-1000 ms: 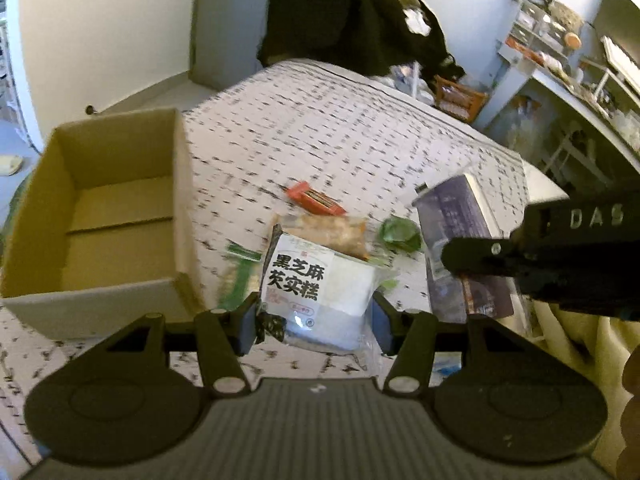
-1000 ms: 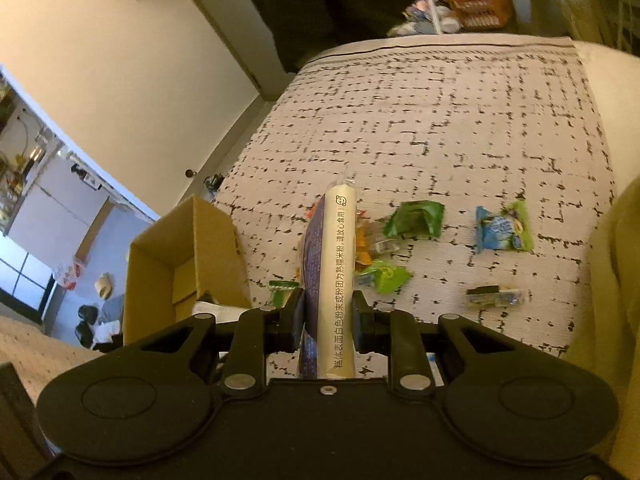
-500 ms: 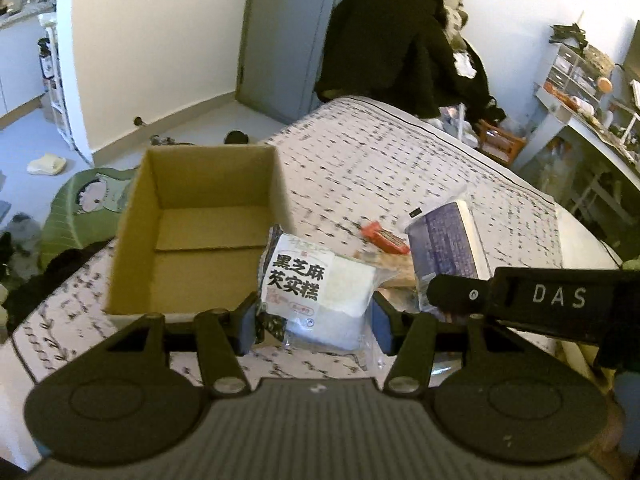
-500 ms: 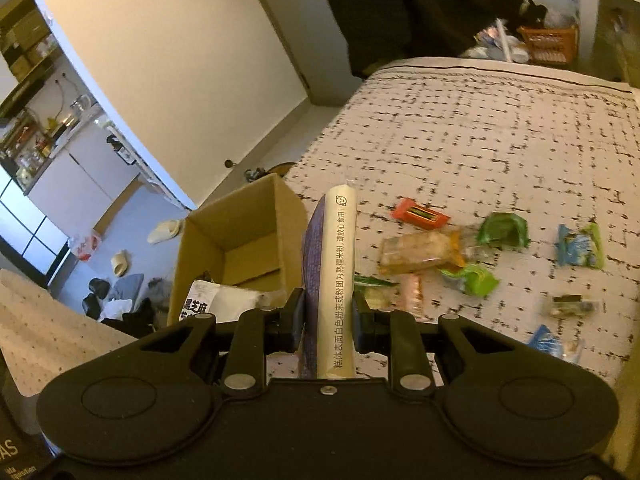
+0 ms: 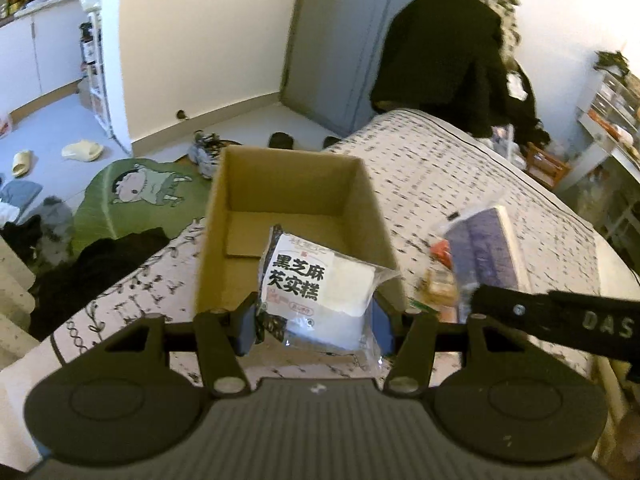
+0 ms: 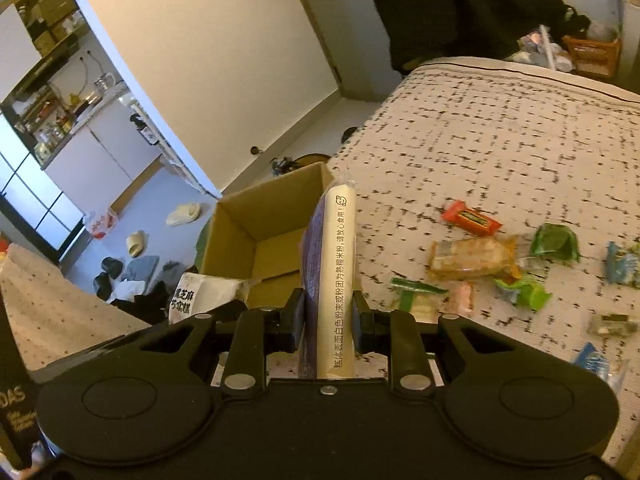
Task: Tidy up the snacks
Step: 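Carry both packs into the cardboard box and open both grippers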
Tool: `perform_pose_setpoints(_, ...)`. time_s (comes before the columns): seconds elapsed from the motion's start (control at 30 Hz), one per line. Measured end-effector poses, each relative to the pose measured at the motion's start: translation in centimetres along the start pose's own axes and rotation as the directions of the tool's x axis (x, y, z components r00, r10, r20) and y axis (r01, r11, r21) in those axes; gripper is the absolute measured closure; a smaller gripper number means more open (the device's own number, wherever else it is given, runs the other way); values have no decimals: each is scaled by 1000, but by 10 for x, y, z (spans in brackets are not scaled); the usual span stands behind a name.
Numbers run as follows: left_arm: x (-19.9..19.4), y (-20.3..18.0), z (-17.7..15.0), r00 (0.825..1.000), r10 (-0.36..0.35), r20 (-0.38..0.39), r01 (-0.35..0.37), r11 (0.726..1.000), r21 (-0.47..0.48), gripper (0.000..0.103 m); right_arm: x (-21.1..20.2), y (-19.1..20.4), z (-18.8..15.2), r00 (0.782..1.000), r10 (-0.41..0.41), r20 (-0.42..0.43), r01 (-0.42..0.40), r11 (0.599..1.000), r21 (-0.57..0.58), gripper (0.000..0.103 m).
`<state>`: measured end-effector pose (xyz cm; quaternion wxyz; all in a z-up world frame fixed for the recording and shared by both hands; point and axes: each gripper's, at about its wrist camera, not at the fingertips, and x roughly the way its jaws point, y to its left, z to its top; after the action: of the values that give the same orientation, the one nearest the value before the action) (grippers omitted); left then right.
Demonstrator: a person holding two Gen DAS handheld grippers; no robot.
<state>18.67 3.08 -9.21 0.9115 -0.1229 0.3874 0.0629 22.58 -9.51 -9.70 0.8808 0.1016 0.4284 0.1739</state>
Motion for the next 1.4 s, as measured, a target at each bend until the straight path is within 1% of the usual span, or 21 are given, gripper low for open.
perform_pose_setpoints(0.2,11,18,10,1000,28,7,-28,999,-39,47,14,10,5,999,36,-12,-36,999,5,80)
perform_pose_setpoints(0.37,23,29,18,1000,26,-2,-26,997,-69,47,26,15,8,999,52,-15,-52,999,9,80)
perform_pose_setpoints(0.43,24,35,21,999,32,5,-31,996,-87,45,31,16,11,998,57,-17,-57,998,17,80)
perform_pose_setpoints(0.57,21,42,26,1000,13,24,-11,995,-104,44,41,19,15,998,67,-11,-67,998,23,80)
perform_pose_setpoints(0.67,17,46,29,999,34,31,-30,994,-109,44,48,20,19,997,73,2,-73,997,28,79)
perform_pose_setpoints(0.73,14,48,29,998,49,33,-45,993,-112,43,49,20,23,996,86,16,-87,996,34,73)
perform_pose_setpoints(0.77,13,49,29,998,59,30,-56,992,-113,43,49,20,24,996,86,25,-87,996,36,71)
perform_pose_setpoints(0.83,9,51,30,997,78,20,-75,991,-115,42,43,21,24,995,86,41,-88,996,30,57)
perform_pose_setpoints(0.93,2,55,29,995,94,14,-92,989,-119,31,32,23,23,994,94,54,-95,995,7,51)
perform_pose_setpoints(1.0,-3,57,28,995,99,10,-97,988,-120,20,26,24,21,995,85,50,-85,996,1,46)
perform_pose_setpoints(1.07,-5,58,28,995,104,-4,-104,988,-117,18,21,24,18,996,76,49,-76,997,1,42)
perform_pose_setpoints(1.13,-9,59,28,996,91,-26,-94,988,-121,18,16,22,16,998,56,41,-56,998,2,35)
perform_pose_setpoints(1.17,-11,60,28,996,88,-33,-91,988,-125,18,12,22,15,998,47,40,-48,999,0,33)
perform_pose_setpoints(1.23,-16,60,27,995,89,-38,-94,987,-133,18,4,20,12,998,40,41,-40,999,-10,23)
perform_pose_setpoints(1.3,-20,58,26,995,87,-39,-91,987,-133,16,-5,18,9,999,24,42,-23,1000,-10,18)
perform_pose_setpoints(1.4,-28,57,23,996,88,-34,-92,986,-139,14,-17,12,7,999,16,45,-16,1000,8,16)
